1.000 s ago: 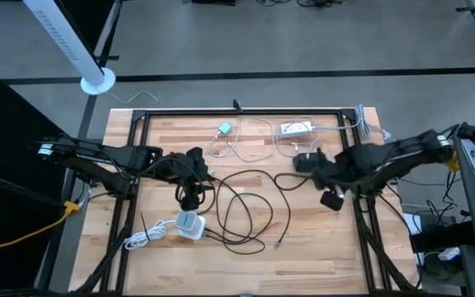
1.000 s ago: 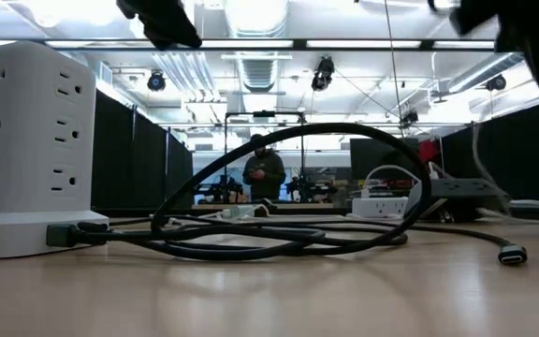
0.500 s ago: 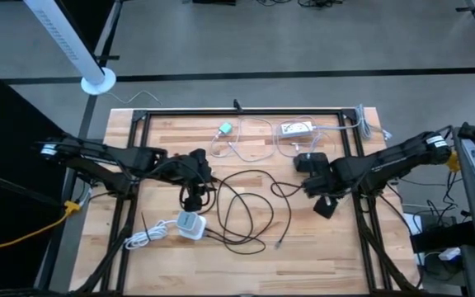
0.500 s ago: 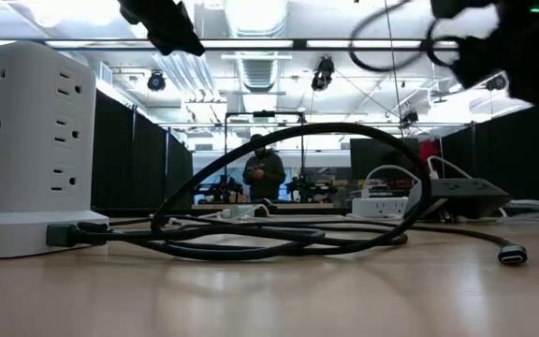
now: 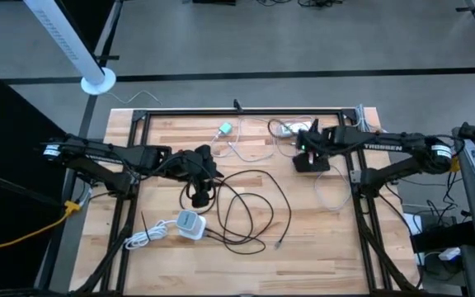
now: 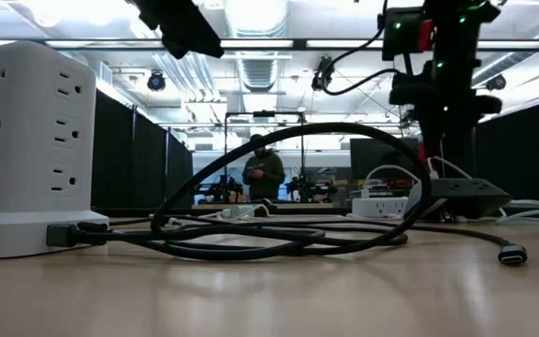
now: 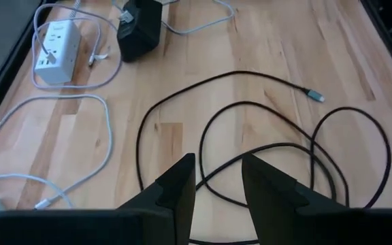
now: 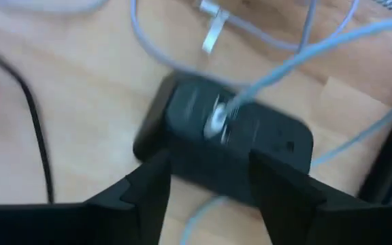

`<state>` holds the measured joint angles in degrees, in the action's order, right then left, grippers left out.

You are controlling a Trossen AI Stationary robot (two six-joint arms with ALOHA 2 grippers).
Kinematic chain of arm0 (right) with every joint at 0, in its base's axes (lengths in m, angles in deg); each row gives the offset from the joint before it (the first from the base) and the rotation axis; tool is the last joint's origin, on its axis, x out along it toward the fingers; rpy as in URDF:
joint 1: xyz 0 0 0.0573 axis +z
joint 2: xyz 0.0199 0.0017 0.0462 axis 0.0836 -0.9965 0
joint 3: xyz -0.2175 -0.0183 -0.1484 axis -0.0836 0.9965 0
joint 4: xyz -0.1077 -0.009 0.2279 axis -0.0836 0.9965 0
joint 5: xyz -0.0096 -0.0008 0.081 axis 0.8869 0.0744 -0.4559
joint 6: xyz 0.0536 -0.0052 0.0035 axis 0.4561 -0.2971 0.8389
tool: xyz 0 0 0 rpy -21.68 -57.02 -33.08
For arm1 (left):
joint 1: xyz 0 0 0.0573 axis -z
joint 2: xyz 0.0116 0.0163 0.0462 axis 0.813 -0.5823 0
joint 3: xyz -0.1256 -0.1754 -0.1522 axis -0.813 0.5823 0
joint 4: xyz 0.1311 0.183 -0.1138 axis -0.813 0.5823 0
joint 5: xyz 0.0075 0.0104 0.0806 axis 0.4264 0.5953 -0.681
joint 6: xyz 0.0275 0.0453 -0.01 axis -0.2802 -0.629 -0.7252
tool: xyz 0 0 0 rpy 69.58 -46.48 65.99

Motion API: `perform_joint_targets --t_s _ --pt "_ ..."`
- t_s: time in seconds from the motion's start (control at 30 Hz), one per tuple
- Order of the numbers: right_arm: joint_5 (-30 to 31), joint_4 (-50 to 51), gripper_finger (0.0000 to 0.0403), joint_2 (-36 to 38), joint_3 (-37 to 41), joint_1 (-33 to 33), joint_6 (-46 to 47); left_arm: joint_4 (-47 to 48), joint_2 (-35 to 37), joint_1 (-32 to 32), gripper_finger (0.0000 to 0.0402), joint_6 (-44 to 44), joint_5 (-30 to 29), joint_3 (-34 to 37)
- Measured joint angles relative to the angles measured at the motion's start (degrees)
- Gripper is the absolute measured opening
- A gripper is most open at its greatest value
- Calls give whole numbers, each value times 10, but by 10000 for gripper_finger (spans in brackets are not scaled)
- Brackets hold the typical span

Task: Plug in charger cables
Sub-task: Insert the light blue charger cable into the black outlet extension

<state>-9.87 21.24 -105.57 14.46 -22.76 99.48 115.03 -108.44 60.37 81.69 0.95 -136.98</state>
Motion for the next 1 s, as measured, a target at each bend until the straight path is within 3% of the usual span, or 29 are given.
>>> perform_joint_targets --t_s 0.2,0.4,0.57,0.67,0.9,1.0 --pt "-54 -51 136 -19 4 -69 4 0 0 0 103 20 0 0" --pt "-60 -59 104 -80 5 -76 -12 -7 0 0 103 20 0 0" --pt "-78 -54 21 -96 4 -52 -13 -7 1 0 103 20 0 0" --pt "-84 -37 15 -83 4 -36 -9 -6 1 0 103 22 1 0" --pt "-119 104 15 -21 2 21 -34 -6 1 0 103 18 1 0" --pt "-156 114 15 8 2 54 -51 -7 1 -1 103 9 0 0"
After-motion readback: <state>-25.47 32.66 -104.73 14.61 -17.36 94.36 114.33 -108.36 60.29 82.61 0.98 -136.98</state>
